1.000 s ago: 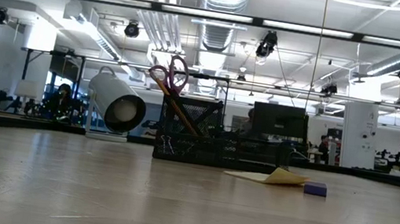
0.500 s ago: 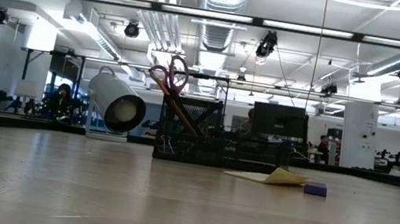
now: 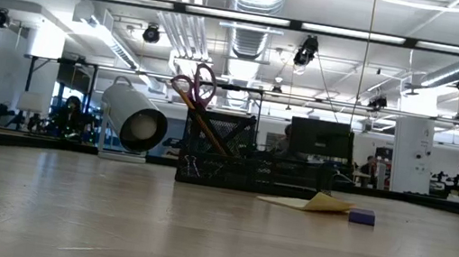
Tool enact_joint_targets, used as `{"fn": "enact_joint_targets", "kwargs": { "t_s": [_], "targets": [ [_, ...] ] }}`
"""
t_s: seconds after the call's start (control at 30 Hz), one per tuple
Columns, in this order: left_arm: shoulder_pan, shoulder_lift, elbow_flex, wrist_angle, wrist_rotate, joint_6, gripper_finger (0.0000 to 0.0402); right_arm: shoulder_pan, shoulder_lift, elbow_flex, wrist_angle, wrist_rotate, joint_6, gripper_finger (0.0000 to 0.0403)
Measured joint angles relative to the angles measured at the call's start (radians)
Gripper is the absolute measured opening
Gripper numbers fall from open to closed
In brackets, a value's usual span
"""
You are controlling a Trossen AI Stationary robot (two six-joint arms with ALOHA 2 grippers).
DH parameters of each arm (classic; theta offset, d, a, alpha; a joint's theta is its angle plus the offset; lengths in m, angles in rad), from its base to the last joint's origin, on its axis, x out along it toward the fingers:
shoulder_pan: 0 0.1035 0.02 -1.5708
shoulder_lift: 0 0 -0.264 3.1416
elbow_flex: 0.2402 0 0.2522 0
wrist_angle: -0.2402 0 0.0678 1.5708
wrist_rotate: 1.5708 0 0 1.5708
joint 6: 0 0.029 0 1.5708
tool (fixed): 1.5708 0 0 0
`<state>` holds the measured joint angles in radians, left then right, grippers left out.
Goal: Pick and place office supplies into organizer
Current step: Put the yellow sticky notes into the black desk organizer
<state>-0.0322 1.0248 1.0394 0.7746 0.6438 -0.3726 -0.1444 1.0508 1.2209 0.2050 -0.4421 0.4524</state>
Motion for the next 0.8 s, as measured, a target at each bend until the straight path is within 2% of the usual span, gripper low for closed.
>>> {"fn": "enact_joint_targets", "kwargs": {
  "t_s": [0.1, 0.27, 0.8],
  "targets": [
    [0.000, 0.002, 0.000, 0.004, -0.021, 0.093, 0.0129, 0.000, 0.000, 0.000, 0.000, 0.000, -0.004, 0.0210],
    [0.000, 0.002, 0.000, 0.003, -0.052, 0.096, 0.0129, 0.000, 0.000, 0.000, 0.000, 0.000, -0.001, 0.0210],
    [0.000, 0.003, 0.000, 0.003, -0.053, 0.092, 0.0129, 0.000, 0.000, 0.000, 0.000, -0.002, 0.000, 0.0210]
  ]
}}
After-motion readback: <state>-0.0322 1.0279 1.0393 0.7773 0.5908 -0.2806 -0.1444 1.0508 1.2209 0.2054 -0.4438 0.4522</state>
